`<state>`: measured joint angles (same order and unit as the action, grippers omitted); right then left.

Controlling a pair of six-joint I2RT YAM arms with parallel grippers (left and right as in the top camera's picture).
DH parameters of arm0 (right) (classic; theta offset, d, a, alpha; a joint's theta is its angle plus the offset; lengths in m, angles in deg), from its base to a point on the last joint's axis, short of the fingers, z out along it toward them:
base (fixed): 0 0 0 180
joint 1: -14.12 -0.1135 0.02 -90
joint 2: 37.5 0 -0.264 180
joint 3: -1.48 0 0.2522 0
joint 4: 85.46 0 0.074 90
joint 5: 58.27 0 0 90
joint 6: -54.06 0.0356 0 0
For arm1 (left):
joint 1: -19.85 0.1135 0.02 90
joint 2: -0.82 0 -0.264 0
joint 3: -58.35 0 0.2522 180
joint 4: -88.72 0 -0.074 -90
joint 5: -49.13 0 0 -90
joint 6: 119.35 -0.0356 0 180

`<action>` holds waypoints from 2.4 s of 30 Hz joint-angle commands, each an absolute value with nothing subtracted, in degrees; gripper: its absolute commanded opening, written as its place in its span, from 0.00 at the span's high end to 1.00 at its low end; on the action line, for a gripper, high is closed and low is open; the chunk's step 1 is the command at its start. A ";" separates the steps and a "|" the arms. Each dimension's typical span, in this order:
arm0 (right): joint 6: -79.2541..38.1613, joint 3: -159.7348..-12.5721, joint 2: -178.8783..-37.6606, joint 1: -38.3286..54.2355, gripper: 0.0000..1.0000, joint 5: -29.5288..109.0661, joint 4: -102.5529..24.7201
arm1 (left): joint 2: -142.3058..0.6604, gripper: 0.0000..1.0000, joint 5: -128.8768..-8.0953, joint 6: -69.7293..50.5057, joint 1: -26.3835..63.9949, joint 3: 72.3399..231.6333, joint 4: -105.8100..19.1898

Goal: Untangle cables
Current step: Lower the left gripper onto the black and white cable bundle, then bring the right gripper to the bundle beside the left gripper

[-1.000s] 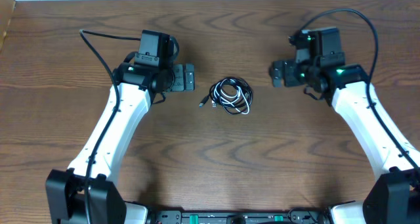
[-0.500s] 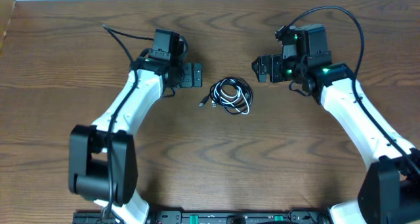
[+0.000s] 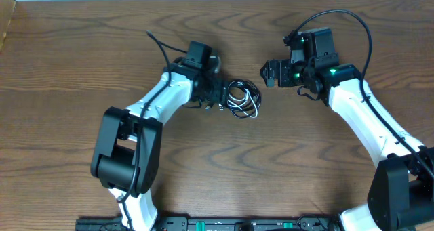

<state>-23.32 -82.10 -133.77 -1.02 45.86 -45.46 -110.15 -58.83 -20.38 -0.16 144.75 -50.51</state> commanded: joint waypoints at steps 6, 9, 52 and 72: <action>-22.67 -83.10 -133.94 -1.37 0.01 45.18 -45.16 | -110.50 0.22 -59.35 -20.73 -3.24 145.47 -50.01; -22.67 -83.10 -133.94 -1.37 0.01 45.18 -45.13 | -110.50 0.23 -54.87 -20.73 -4.00 145.45 -50.03; -23.80 -82.65 -134.27 -1.39 0.20 45.99 -40.85 | -104.84 0.91 -59.94 -14.04 -6.60 145.43 -52.06; -30.86 -75.59 -134.27 -7.64 0.43 48.11 -38.10 | -104.80 0.92 -60.36 -11.00 -6.65 145.43 -51.45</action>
<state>-30.05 -77.49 -133.77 -7.25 49.62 -37.92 -105.59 -58.89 -11.63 -6.62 144.86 -51.60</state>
